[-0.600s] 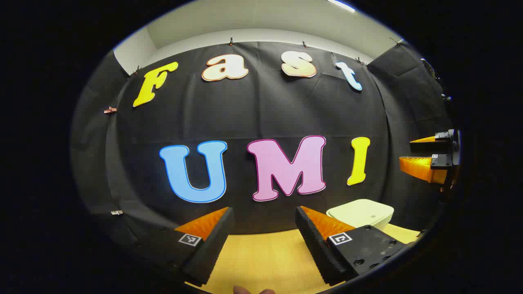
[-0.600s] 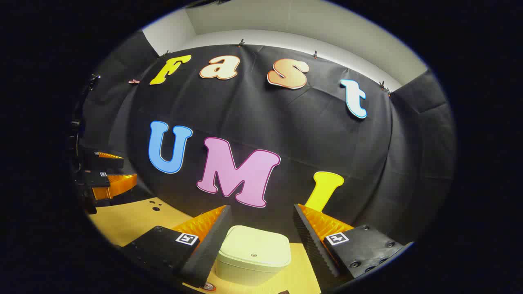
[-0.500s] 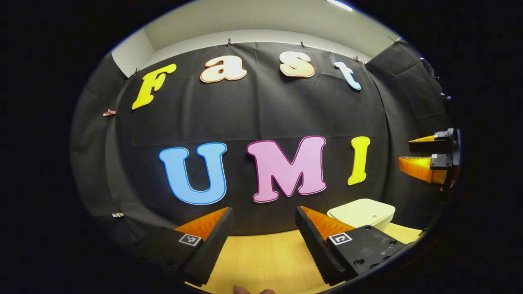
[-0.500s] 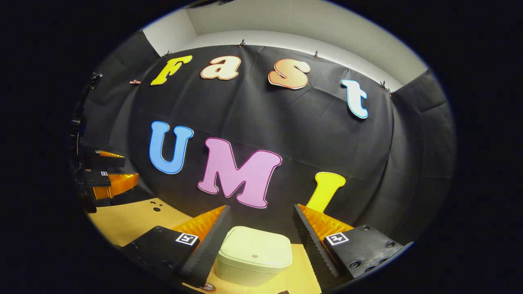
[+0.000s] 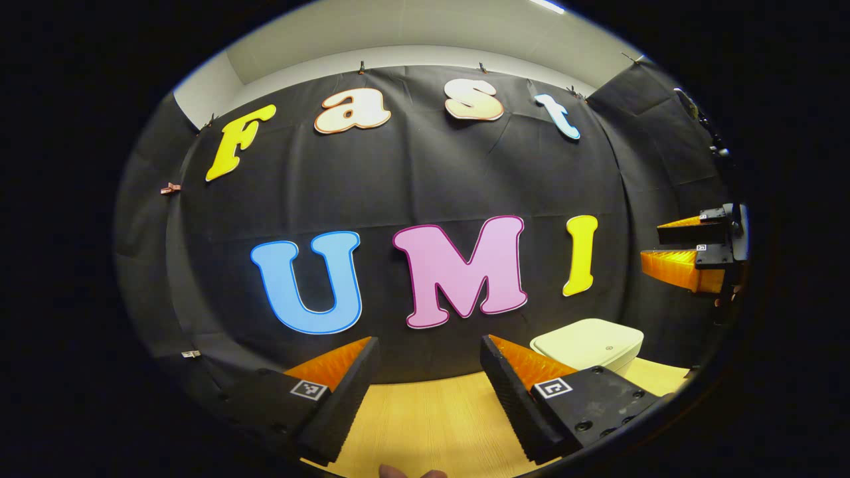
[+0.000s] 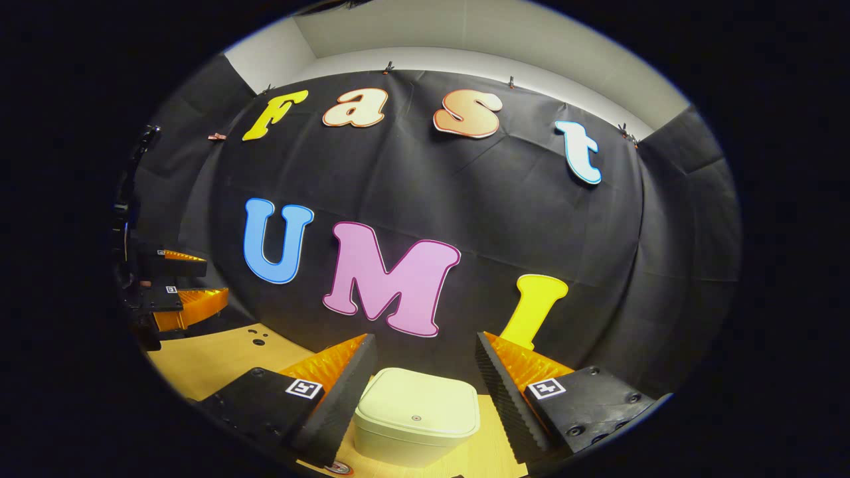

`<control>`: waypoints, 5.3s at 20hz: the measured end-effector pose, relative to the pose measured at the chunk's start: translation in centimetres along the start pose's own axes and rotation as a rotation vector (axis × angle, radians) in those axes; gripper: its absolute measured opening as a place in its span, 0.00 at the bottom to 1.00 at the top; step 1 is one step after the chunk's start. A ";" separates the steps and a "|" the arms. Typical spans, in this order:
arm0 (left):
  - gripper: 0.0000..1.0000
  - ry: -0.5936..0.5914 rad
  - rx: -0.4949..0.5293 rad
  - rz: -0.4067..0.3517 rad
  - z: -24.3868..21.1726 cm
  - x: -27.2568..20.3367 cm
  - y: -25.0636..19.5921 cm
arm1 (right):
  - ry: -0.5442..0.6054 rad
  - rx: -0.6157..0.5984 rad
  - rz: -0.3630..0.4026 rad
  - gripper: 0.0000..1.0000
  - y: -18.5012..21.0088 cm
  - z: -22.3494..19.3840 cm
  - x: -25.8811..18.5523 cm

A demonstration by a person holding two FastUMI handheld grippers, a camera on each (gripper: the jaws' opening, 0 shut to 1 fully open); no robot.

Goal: Press the lid of the desktop garbage bin to open it, pick up the crumpled paper on the desktop and throw it into the bin, then pick up the pop can on the desktop and drop it into the bin, and finally close the garbage bin lid.

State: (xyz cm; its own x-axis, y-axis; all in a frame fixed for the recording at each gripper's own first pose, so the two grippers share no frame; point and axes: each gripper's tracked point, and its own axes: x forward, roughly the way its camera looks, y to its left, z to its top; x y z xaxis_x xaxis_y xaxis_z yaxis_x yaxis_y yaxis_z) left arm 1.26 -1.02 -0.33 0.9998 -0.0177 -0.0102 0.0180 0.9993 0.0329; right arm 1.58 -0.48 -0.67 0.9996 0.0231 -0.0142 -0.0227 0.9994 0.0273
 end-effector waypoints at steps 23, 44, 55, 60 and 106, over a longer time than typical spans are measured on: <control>0.97 0.004 -0.017 -0.008 -0.8 -0.3 -0.6 | 0.348 0.130 0.133 0.05 -2.6 -3.6 4.5; 0.97 0.007 -0.034 -0.025 -1.7 -1.5 -1.8 | 1.182 0.081 0.553 0.05 1.6 -19.5 6.9; 0.97 0.023 -0.040 -0.014 -2.4 -1.4 -1.4 | 1.381 -0.041 0.651 0.05 2.5 -22.2 5.8; 0.97 0.025 -0.031 -0.018 -2.6 -1.4 -1.5 | 1.420 -0.115 0.655 0.05 2.0 -22.7 6.0; 0.97 0.174 -0.068 -0.072 -9.7 -2.7 -0.8 | 0.455 0.044 0.427 0.30 2.3 -8.5 2.0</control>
State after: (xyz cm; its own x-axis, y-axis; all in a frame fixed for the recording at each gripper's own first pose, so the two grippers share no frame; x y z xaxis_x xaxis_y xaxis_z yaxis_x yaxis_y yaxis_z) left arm -1.58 -1.47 -10.07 0.9791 -0.0887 -0.1831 0.0824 0.9957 -0.0416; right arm 3.38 2.13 -9.12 0.7957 0.4392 -0.4170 -0.4086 0.8975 0.1656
